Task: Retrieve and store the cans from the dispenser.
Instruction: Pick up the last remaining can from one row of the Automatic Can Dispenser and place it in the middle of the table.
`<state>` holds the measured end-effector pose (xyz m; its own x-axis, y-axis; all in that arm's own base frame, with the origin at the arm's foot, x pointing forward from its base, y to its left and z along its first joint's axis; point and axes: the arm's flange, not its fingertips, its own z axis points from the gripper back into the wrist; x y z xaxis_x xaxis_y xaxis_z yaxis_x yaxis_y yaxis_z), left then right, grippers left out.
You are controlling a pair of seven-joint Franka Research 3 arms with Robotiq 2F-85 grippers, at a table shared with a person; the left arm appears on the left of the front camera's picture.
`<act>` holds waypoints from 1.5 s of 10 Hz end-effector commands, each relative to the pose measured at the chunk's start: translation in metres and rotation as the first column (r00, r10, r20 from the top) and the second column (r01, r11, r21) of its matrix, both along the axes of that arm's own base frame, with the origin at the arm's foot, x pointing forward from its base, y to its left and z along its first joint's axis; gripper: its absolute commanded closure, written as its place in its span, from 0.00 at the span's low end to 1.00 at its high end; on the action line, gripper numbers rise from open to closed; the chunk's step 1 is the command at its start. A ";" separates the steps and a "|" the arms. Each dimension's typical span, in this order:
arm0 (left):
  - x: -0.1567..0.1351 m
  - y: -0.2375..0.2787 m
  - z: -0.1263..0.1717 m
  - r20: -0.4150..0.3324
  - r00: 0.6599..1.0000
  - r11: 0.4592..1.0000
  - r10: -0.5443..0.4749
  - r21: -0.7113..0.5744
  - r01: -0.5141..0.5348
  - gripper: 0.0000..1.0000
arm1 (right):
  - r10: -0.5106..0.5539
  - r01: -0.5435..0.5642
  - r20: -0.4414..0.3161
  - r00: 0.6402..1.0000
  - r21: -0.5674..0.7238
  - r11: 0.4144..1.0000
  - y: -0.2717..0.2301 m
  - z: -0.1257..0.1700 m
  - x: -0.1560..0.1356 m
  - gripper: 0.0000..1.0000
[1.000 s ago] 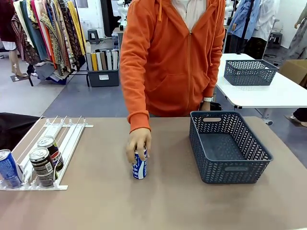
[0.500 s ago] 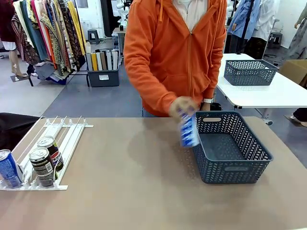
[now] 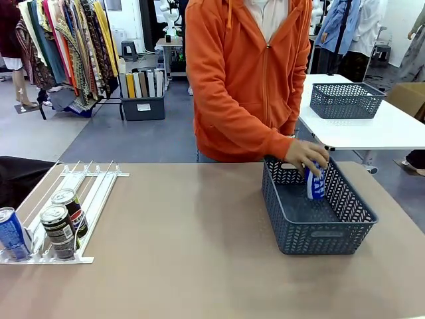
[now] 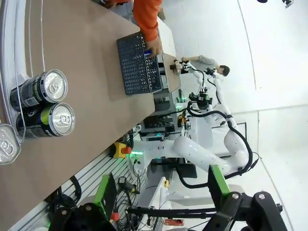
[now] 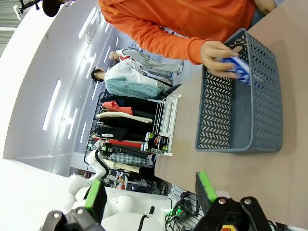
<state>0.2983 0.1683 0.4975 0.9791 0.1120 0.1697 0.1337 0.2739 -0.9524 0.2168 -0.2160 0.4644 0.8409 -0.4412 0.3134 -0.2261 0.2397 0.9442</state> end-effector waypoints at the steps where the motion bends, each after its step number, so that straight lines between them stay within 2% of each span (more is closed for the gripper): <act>1: -0.002 0.000 0.001 0.025 1.000 1.000 -0.009 -0.013 0.009 0.00 | -0.006 0.006 0.035 0.999 0.008 1.000 0.000 0.004 0.003 0.00; 3: 0.000 0.001 0.000 0.000 1.000 1.000 0.001 0.000 -0.001 0.00 | -0.006 0.006 0.035 0.999 0.008 1.000 0.000 0.004 0.003 0.00; 4: 0.006 -0.011 0.006 -0.079 0.989 0.971 0.128 0.211 -0.109 0.00 | -0.006 0.006 0.035 0.999 0.008 1.000 0.000 0.004 0.003 0.00; 5: 0.010 -0.028 0.017 -0.115 0.973 0.881 0.201 0.456 -0.128 0.00 | -0.006 0.006 0.035 0.999 0.008 1.000 0.000 0.004 0.003 0.00; 6: 0.017 -0.048 0.026 -0.116 0.963 0.712 0.241 0.696 -0.094 0.00 | -0.006 0.006 0.035 0.999 0.008 1.000 0.000 0.004 0.003 0.00; 7: 0.024 -0.065 0.027 -0.087 0.943 0.469 0.321 0.879 -0.078 0.00 | -0.006 0.006 0.035 0.999 0.008 1.000 0.000 0.004 0.003 0.00; 8: 0.030 -0.084 0.025 -0.099 0.948 0.348 0.303 0.938 -0.013 0.00 | -0.006 0.006 0.035 0.999 0.008 1.000 0.000 0.004 0.003 0.00; 9: 0.036 -0.096 0.020 -0.148 0.946 0.274 0.287 0.959 0.066 0.00 | -0.006 0.006 0.035 0.999 0.008 1.000 0.000 0.004 0.003 0.00; 10: 0.040 -0.101 0.015 -0.175 0.932 0.238 0.317 0.966 0.100 0.00 | -0.006 0.006 0.035 0.999 0.008 1.000 0.000 0.004 0.003 0.00; 11: 0.043 -0.106 0.012 -0.188 0.928 0.242 0.323 0.964 0.111 0.00 | -0.006 0.006 0.035 0.999 0.008 1.000 0.000 0.004 0.003 0.00; 12: 0.048 -0.108 0.014 -0.133 0.916 0.257 0.378 0.966 0.035 0.00 | -0.006 0.006 0.035 0.999 0.008 1.000 0.000 0.004 0.003 0.00; 13: 0.042 -0.109 0.016 -0.059 0.945 0.342 0.322 0.938 -0.058 0.00 | -0.006 0.006 0.035 0.999 0.008 1.000 0.000 0.004 0.003 0.00; 15: 0.042 -0.109 0.016 -0.059 0.945 0.342 0.322 0.938 -0.058 0.00 | -0.006 0.006 0.035 0.999 0.008 1.000 0.000 0.004 0.003 0.00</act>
<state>0.3419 0.0573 0.5101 0.9750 0.2068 0.0807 -0.2045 0.9782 -0.0365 0.2168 -0.2159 0.4645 0.8410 -0.4409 0.3135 -0.2264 0.2393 0.9442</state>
